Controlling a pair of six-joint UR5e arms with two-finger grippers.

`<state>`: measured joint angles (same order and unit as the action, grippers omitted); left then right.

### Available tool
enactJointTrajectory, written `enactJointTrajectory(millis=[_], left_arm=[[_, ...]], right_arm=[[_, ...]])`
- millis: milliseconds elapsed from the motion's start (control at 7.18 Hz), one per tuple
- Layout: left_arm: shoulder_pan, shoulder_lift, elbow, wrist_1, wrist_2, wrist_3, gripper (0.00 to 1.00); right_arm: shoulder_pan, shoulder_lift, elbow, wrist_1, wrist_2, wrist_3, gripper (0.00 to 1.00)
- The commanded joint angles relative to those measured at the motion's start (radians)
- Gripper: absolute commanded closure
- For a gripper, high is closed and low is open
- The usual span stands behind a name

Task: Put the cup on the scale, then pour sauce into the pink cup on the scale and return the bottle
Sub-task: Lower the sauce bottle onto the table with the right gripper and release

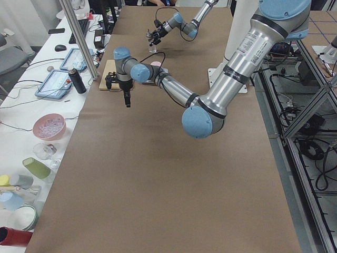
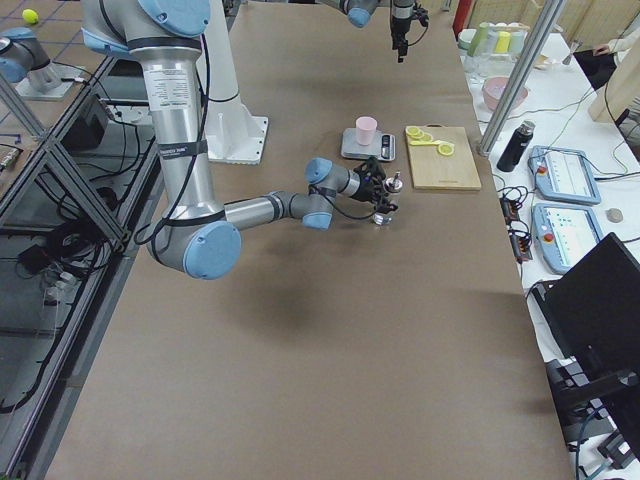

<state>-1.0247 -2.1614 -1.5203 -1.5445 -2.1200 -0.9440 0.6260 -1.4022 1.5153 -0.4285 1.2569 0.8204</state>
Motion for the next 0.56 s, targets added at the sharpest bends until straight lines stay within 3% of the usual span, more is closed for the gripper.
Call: enactJointTrajectory(millis=[0,139,418], left_arm=[[0.0,0.0,0.002,0.0,0.0,0.001,0.02],[0.0,0.0,0.0,0.0,0.0,0.001,0.02],[0.0,0.0,0.0,0.0,0.0,0.001,0.02]], right_arm=[[0.017,0.006,-0.003,0.001,0.039,0.014,0.79],[0.02,0.009,-0.003,0.002,0.039,0.032,0.01],[0.018,0.006,-0.001,0.005,0.041,0.023,0.0]])
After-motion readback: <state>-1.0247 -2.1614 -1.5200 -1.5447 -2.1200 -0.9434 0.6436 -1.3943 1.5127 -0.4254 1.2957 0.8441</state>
